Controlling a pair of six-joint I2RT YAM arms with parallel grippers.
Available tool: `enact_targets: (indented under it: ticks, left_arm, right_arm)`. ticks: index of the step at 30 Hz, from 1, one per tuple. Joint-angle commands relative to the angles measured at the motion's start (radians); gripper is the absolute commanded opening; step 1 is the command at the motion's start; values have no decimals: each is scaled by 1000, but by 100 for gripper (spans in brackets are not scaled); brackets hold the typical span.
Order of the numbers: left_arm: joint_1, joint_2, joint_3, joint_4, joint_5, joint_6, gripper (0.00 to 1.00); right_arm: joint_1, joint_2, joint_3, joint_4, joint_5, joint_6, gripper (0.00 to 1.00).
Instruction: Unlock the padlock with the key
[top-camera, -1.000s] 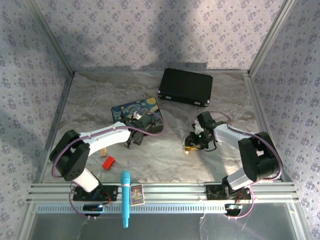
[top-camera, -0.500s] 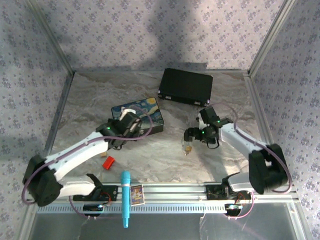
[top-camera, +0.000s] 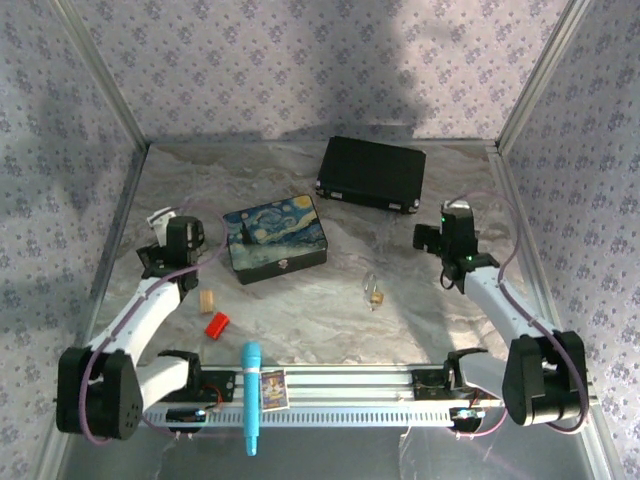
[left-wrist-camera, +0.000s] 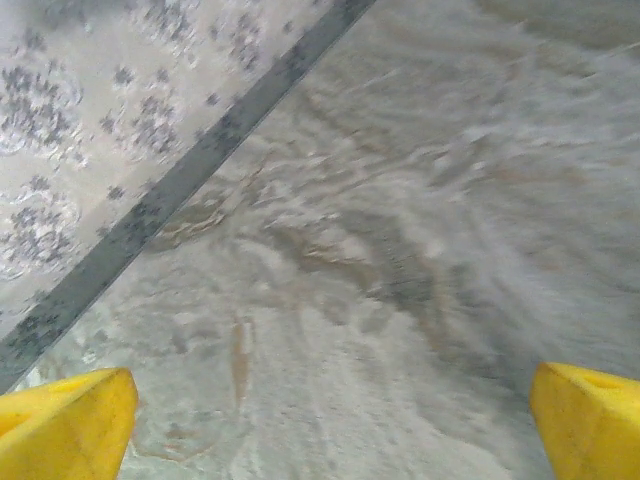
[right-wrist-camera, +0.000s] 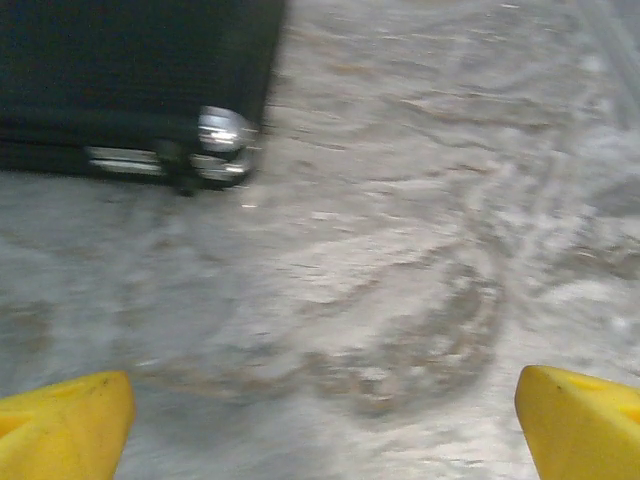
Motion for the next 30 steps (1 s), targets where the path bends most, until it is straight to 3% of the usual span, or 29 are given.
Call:
enact_targets:
  ticks: [1,5,8,14,16,20,30]
  left_arm:
    - [19,67,-32,194,-56,97,100]
    - [50,167,-84,358,-22,196,100]
    - [119,199,-130,508,170,161,100]
    - [144,351,-165,839,355,233,100]
    - [137,372,-147,823,438,271,100]
    - [140,432,-181,941,531,308,100]
    - [140,428,-167,907,572,322,100]
  right_arm:
    - [-83,7,-91,229,73,-67,99]
    - [-136,58,-174,412,45,-74,98]
    - [-146,134,-251,662,10,-81,98]
    - [-147,284,-254,856,-99,-144,98]
    - [-148,352,-264,934,-126,-151,99]
    - [-136,362,-221,864,-158,-183,99]
    - [-137,361,-220,862,-161,-182,99]
